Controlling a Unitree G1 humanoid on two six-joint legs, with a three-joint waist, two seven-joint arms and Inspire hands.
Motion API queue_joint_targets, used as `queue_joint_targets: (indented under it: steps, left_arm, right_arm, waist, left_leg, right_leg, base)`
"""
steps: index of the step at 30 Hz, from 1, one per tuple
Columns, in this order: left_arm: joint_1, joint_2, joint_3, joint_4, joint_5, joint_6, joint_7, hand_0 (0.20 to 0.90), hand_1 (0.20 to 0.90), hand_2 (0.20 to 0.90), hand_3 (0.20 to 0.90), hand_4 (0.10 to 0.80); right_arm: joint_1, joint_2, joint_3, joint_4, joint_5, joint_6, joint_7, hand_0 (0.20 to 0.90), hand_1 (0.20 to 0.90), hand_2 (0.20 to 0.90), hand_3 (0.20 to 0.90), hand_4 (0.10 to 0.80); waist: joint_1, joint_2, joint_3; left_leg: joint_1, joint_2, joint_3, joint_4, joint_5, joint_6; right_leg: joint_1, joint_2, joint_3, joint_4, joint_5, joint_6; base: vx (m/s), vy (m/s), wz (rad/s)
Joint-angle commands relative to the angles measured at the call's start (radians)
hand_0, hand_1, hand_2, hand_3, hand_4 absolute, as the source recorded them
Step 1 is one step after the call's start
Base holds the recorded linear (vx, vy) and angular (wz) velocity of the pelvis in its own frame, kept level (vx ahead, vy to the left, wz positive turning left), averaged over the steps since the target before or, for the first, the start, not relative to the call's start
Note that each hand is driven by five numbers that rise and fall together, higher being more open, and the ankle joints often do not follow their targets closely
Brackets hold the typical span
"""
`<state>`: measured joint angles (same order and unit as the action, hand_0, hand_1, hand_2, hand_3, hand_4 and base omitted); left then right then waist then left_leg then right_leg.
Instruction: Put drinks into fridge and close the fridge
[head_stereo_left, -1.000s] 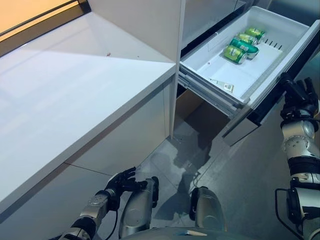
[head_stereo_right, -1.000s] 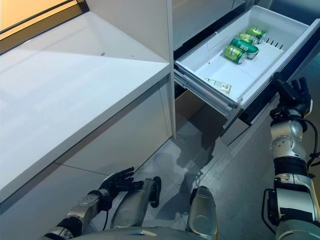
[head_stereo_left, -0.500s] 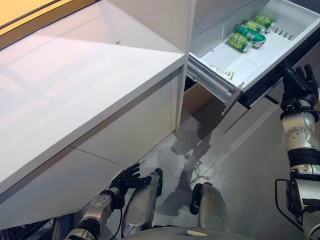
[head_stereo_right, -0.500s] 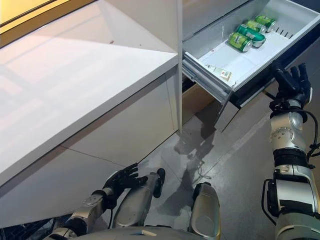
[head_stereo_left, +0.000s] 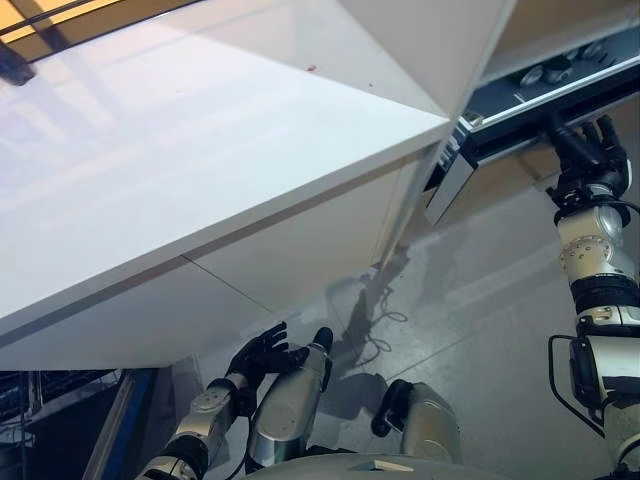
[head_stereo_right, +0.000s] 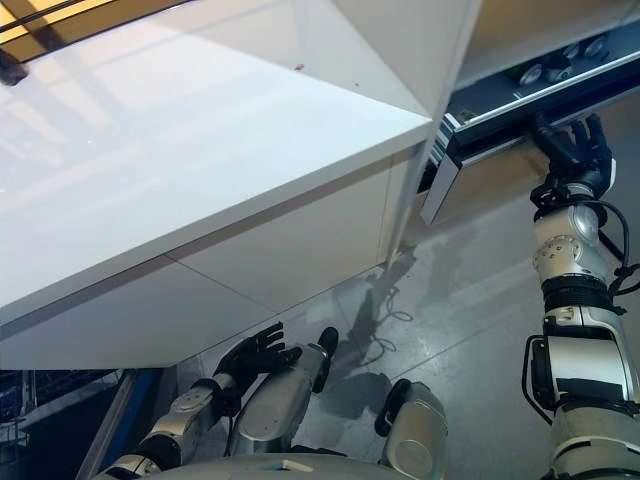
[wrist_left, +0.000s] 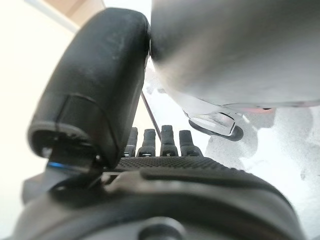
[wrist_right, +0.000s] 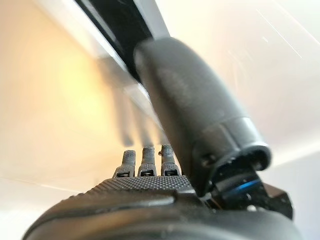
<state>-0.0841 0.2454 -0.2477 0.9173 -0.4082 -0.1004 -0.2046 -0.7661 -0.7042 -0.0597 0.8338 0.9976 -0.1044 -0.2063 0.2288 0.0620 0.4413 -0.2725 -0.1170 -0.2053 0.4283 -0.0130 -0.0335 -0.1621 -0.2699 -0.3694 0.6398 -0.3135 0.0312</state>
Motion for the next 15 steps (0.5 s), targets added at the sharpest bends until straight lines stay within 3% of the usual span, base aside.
queue_joint_targets:
  steps: [1,11,15]
  left_arm:
    - [0.160,0.105,-0.033,0.024,0.065,-0.005,0.001,0.900,0.900,0.900,0.900,0.800]
    - [0.172,0.113,-0.039,0.017,0.095,-0.016,-0.001,0.900,0.900,0.900,0.900,0.800]
    - [0.159,0.122,-0.040,0.014,0.111,-0.005,0.000,0.900,0.900,0.900,0.900,0.800]
  right_arm:
    - [-0.144,-0.021,0.061,-0.067,-0.042,-0.032,0.063,0.900,0.900,0.900,0.900,0.800]
    - [-0.131,-0.003,0.069,-0.085,-0.049,-0.028,0.071,0.900,0.900,0.900,0.900,0.800]
    - [-0.115,-0.001,0.073,-0.102,-0.042,-0.013,0.087,0.900,0.900,0.900,0.900,0.800]
  waist:
    - [0.079,-0.008,-0.028]
    - [0.069,-0.021,-0.049]
    - [0.040,-0.026,-0.057]
  left_leg:
    - [0.096,-0.028,0.047,-0.040,-0.156,0.094]
    - [0.126,-0.020,0.040,-0.083,-0.147,0.098]
    - [0.121,-0.011,0.067,-0.099,-0.121,0.105]
  right_leg:
    - [0.046,0.067,0.010,0.040,-0.027,-0.073]
    - [0.072,0.087,0.029,-0.048,0.013,-0.051]
    - [0.059,0.101,0.044,-0.102,0.070,-0.043]
  base:
    - [0.076,-0.010,0.15]
    - [0.022,-0.010,0.07]
    - [-0.104,-0.005,-0.09]
